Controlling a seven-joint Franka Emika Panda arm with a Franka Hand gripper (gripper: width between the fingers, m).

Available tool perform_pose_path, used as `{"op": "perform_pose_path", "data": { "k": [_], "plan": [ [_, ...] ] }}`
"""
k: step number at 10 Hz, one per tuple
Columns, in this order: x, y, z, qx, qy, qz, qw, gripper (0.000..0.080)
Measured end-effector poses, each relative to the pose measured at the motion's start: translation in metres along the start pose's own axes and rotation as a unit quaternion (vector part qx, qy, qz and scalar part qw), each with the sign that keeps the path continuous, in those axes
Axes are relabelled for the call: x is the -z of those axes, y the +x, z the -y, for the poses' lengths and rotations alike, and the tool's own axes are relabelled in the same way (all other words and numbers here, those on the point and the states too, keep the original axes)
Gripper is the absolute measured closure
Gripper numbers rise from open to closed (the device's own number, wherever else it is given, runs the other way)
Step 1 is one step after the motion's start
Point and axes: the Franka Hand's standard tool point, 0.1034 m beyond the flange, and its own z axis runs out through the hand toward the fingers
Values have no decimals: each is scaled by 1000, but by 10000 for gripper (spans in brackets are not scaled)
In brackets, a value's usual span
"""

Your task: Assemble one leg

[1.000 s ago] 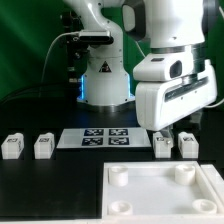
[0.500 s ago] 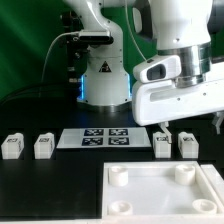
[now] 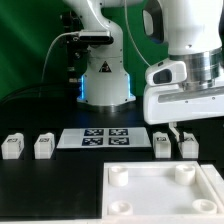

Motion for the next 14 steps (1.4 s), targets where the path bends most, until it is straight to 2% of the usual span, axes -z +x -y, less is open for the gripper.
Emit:
{"op": "perform_pose_path", "data": {
  "k": [2, 4, 5, 6, 7, 8, 9, 14],
  "plan": [
    [4, -11, 0, -8, -18, 120, 993, 151],
    [-4, -12, -11, -1, -21, 195, 981, 151],
    [-4, -19, -16, -2, -24, 248, 968, 151],
    [-8, -18, -15, -3, -24, 277, 961, 151],
    [-9, -24, -16, -3, -27, 328, 944, 151],
    [-11, -22, -16, -4, -26, 352, 936, 151],
    [-13, -19, -15, -4, -25, 346, 938, 151],
    [-22, -31, 2, -13, -42, 361, 931, 151]
  ]
}}
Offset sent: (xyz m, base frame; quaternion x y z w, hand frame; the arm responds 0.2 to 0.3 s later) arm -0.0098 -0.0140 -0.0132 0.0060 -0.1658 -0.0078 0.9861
